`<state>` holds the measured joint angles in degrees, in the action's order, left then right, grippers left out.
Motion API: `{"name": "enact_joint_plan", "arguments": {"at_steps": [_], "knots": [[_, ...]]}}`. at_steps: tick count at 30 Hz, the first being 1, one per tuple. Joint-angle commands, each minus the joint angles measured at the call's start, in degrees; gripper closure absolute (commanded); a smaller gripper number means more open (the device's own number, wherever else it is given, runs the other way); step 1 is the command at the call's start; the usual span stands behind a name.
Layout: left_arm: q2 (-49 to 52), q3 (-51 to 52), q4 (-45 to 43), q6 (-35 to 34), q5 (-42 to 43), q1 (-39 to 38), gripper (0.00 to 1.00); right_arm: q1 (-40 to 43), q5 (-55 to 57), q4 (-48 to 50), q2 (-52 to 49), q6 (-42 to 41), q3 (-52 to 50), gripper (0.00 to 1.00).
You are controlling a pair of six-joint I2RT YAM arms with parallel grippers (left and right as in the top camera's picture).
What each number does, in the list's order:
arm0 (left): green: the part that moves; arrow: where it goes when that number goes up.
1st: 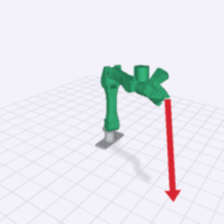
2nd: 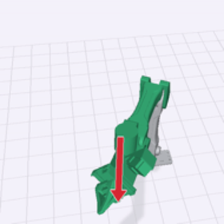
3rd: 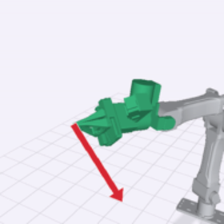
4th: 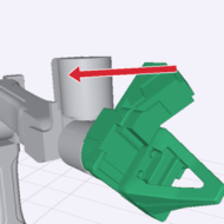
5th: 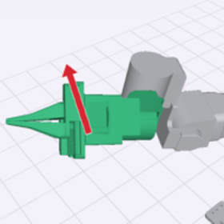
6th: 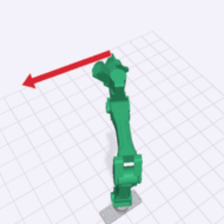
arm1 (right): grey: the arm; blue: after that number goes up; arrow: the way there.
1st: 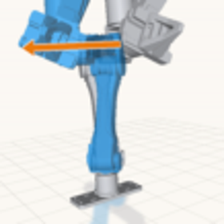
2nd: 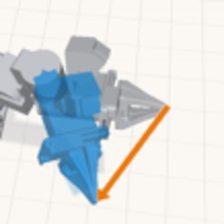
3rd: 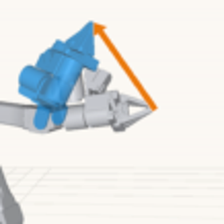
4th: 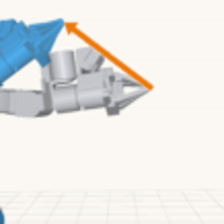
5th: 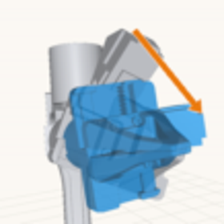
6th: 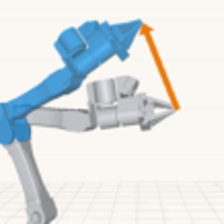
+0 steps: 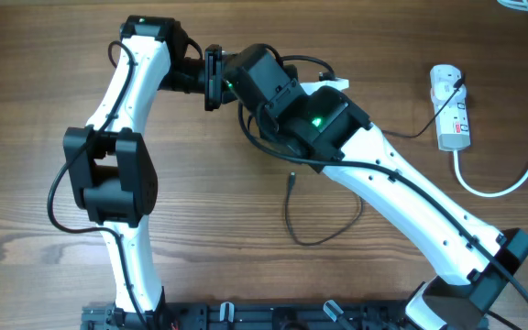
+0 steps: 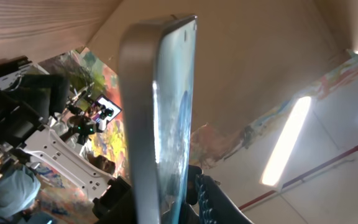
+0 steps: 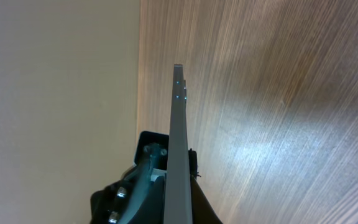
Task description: Plug charger to phone and switch on socket
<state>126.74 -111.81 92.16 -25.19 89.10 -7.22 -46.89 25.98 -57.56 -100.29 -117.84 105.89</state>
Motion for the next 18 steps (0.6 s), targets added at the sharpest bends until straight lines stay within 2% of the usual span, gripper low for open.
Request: {"name": "enact_joint_plan", "arguments": {"at_steps": [1,4,5,6,9,11,12,16,18], "knots": [[-2.16,-0.04,0.04,0.04,1.25,-0.04,0.8,0.04,1.66,0.13,1.27,-0.85,1.25,0.95],[-2.16,-0.04,0.04,0.07,1.22,-0.04,0.89,0.04,1.7,0.11,1.27,-0.79,1.25,0.94],[-2.16,-0.04,0.04,0.04,1.22,-0.04,0.92,0.04,1.7,0.11,1.29,-0.7,1.25,0.91],[-2.16,-0.04,0.04,0.07,1.25,-0.04,0.96,0.04,1.73,0.09,1.29,-0.61,1.25,0.81],[-2.16,-0.04,0.07,0.04,1.25,-0.04,0.96,0.04,3.13,-0.57,1.29,0.5,1.25,0.46],[-2.16,-0.04,0.04,0.04,1.25,-0.04,0.96,0.04,7.98,-0.59,1.49,6.1,1.27,0.22],[-2.16,-0.04,0.02,0.04,1.22,-0.04,0.96,0.04,9.81,-0.72,1.62,8.79,1.27,0.15],[-2.14,-0.04,-3.87,0.07,1.05,0.0,0.96,0.04,14.93,-4.96,4.48,15.98,1.27,0.0],[-2.14,-0.04,-7.19,0.07,0.61,0.0,0.96,0.15,17.14,-7.72,6.05,19.04,1.27,0.01]]}}
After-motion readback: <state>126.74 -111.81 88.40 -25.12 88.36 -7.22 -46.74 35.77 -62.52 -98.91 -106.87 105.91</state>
